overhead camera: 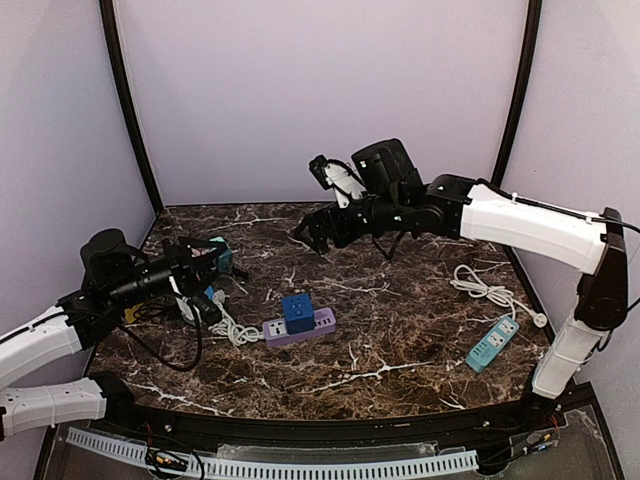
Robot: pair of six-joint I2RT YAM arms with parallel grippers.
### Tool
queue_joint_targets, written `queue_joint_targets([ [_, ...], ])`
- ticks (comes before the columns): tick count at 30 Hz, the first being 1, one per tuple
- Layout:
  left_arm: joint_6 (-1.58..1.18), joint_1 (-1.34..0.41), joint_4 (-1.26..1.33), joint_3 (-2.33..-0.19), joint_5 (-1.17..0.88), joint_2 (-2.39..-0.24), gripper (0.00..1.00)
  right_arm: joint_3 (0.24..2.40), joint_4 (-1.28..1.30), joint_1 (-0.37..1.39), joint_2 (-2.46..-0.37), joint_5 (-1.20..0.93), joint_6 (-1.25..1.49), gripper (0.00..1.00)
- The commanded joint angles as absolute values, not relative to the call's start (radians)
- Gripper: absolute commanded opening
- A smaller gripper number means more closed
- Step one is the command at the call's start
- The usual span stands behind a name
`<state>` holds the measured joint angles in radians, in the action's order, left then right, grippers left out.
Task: Insert the plug
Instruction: Pick up the plug from the center of the board, then adjust the plug.
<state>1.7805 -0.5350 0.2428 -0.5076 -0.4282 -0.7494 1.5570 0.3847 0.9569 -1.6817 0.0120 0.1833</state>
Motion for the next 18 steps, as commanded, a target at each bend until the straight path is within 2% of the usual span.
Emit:
queue_joint_targets([
  [1,1.670,-0.629,0.404,-0.520,-0.280,-0.795,0.13,1.544,0.415,0.976,-1.667,0.005,0.232,0.95],
  [5,1.383,-0.736,0.285,-0.649,0.053,-0.884,0.11,1.478,0.301,1.026,-1.658,0.021,0.211,0.93],
  [7,1.296,-0.776,0.231,-0.671,0.140,-0.912,0.10,1.459,0.198,1.049,-1.667,0.010,0.225,0.92],
  [12,1.222,-0.828,0.208,-0.671,0.186,-0.937,0.10,1.447,-0.010,1.067,-1.703,-0.026,0.292,0.87],
  [15,1.202,-0.830,0.205,-0.673,0.177,-0.937,0.10,1.421,-0.125,1.054,-1.716,-0.137,0.353,0.85],
  [18,1.180,-0.832,0.194,-0.673,0.168,-0.934,0.10,1.431,-0.165,1.035,-1.754,-0.212,0.425,0.78],
])
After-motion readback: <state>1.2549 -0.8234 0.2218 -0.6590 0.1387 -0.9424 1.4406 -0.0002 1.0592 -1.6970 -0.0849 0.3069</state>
